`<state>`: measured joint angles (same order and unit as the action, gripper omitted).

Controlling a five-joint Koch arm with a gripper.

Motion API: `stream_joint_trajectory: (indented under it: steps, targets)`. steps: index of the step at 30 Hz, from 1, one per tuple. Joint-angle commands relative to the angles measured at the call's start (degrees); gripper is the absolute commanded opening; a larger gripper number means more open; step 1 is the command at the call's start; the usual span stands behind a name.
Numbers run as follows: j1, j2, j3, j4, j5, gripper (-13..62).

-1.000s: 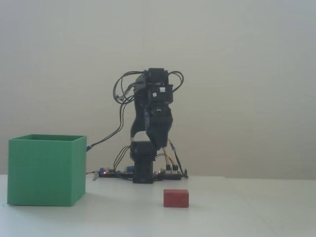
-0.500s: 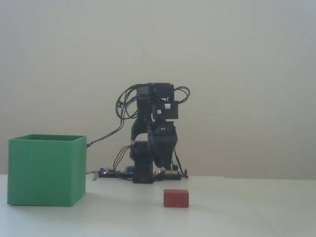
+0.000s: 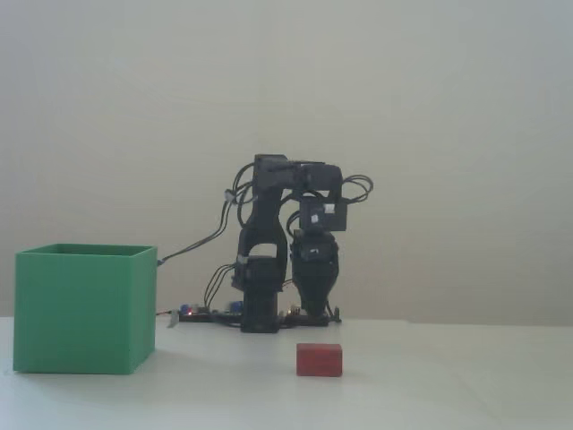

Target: Grasp a red block and put it in the green bin.

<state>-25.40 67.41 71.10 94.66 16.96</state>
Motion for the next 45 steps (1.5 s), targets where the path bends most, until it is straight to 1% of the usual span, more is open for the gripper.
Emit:
stream_joint_trajectory:
  steps: [1, 11, 21, 35, 45]
  targets:
    - [-0.79, 0.18, -3.60, 1.76, 2.55, 41.2]
    - [-0.70, -3.69, -11.25, 1.76, 5.19, 41.2]
    - [-8.35, -5.01, -12.57, 2.29, 8.53, 41.2]
    - [-1.67, -12.04, -19.34, 2.64, 8.53, 41.2]
    - [-1.23, -16.44, -19.34, 2.72, 6.50, 40.9]
